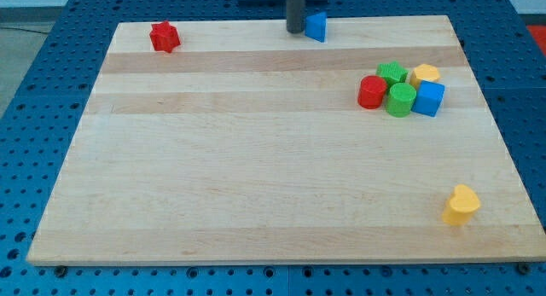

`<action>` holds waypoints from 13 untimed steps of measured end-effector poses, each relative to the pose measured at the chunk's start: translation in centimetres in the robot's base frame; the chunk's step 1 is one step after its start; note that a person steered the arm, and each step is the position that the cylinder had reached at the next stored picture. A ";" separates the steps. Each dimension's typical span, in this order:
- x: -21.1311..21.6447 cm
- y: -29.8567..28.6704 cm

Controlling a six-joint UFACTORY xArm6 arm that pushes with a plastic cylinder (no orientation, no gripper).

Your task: Move the blue triangle to the right side

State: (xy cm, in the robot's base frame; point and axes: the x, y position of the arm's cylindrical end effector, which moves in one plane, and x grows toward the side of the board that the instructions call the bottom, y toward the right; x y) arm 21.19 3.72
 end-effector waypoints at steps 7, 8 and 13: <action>1.3 11.7; 1.3 14.2; 3.0 14.1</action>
